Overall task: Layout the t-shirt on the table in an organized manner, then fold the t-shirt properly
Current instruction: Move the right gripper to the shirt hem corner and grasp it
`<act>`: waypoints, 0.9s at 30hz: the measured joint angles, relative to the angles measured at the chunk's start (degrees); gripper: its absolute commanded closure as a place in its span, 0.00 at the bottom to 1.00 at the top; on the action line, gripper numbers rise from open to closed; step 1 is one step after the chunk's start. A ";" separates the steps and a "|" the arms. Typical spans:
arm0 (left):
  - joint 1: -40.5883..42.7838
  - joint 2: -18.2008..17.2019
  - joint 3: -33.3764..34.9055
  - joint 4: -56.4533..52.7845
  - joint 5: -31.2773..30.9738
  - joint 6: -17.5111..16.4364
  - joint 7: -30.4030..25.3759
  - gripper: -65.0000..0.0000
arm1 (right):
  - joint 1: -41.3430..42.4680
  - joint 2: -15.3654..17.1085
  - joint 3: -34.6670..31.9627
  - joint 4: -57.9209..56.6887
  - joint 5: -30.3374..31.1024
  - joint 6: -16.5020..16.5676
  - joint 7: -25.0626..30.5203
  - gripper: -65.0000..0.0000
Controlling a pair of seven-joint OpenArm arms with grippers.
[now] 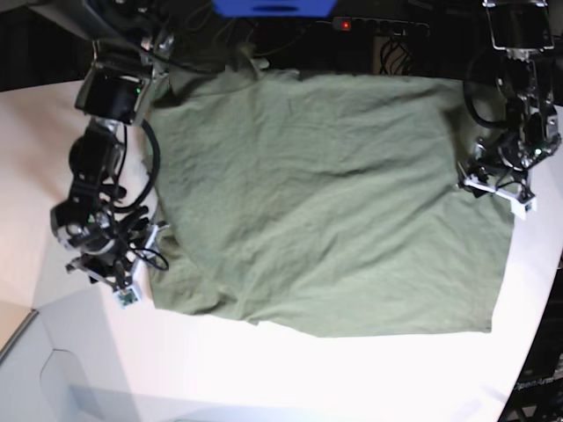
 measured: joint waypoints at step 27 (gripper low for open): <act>0.68 0.26 -0.72 0.15 0.00 0.00 -0.15 0.49 | 15.06 10.32 0.42 -44.09 -0.28 -4.57 26.84 1.00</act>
